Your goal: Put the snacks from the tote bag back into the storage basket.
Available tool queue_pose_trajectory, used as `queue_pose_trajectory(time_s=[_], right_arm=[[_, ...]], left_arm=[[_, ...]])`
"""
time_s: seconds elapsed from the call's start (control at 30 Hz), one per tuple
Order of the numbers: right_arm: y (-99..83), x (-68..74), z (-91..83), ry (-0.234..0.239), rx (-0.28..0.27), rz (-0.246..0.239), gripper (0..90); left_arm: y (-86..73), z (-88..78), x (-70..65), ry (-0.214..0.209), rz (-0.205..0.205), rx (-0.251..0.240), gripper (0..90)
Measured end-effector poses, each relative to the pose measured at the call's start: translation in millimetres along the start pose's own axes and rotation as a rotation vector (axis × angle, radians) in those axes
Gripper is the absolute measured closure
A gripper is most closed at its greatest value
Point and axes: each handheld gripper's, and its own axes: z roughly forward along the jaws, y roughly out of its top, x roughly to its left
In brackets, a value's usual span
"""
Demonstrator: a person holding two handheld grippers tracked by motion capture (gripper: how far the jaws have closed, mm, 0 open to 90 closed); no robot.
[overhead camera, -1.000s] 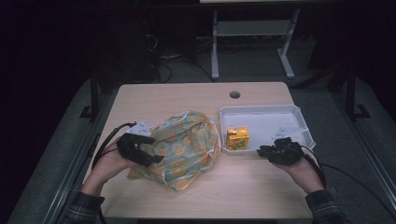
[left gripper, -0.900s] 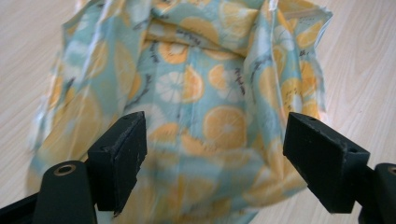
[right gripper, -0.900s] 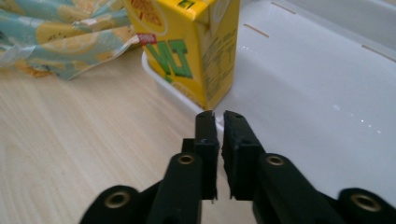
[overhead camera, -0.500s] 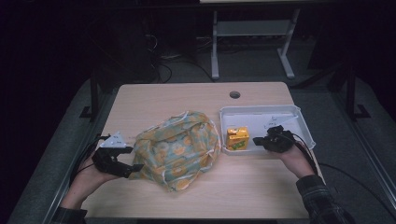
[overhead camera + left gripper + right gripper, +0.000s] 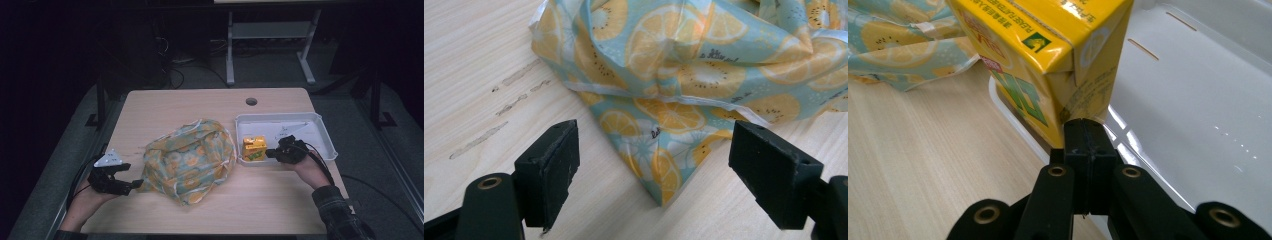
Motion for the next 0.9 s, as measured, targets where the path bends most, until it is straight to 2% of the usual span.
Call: queue_pose_trajectory(time_s=[0.47,0.67,0.73,0.9], right_arm=[[-0.5,4.1,-1.5,0.006,0.013,-0.025,89.8],[-1.0,5.1,-2.3,0.008,0.019,-0.033,89.8],[-1.0,5.2,-2.3,0.007,0.018,-0.033,89.8],[-1.3,4.9,-5.1,-0.028,0.005,-0.019,81.8]], left_arm=[[-5.8,4.8,4.1,-0.007,-0.022,0.038,19.8],[-6.8,5.1,5.9,-0.004,-0.012,0.039,19.7],[-7.5,5.4,5.6,-0.004,-0.019,0.037,19.4],[-8.9,6.2,7.0,-0.005,-0.009,0.038,18.3]])
